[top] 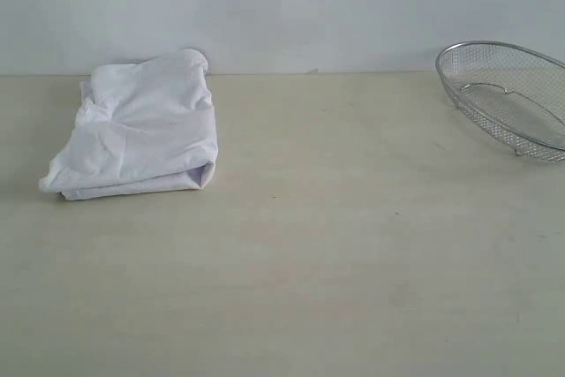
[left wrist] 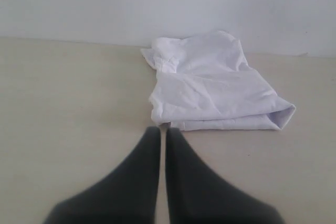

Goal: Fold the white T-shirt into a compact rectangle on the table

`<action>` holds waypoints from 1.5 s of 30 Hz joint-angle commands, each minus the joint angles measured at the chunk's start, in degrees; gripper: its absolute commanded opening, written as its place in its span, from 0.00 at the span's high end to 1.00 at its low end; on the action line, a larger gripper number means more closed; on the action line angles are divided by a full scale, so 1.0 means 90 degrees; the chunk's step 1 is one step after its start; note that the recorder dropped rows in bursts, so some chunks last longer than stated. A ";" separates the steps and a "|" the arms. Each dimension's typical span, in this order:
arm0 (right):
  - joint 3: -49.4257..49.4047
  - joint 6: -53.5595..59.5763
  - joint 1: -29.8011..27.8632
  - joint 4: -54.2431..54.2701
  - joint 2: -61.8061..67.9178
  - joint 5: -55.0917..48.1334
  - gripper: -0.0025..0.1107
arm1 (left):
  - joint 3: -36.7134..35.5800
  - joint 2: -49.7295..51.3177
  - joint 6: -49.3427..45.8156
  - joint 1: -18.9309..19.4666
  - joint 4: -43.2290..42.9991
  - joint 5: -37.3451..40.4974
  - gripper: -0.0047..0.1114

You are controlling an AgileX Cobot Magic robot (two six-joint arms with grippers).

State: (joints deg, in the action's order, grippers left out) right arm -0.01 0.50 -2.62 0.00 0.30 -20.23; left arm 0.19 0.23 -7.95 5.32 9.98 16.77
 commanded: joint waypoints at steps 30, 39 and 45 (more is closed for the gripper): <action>0.0001 -0.0017 -0.0024 -0.0058 -0.0033 0.0032 0.98 | -0.0022 -0.0026 0.0788 0.0014 -0.0588 0.0021 0.92; 0.0001 -0.0017 -0.0024 -0.0058 -0.0033 0.0032 0.98 | -0.0022 -0.0026 0.0788 0.0014 -0.0585 0.0021 0.92; 0.0001 -0.0017 -0.0024 -0.0058 -0.0033 0.0032 0.98 | -0.0022 -0.0026 0.0788 0.0014 -0.0585 0.0021 0.92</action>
State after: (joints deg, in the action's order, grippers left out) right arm -0.01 0.50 -2.62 0.00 0.30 -20.23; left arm 0.19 0.23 -0.66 5.32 4.05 16.77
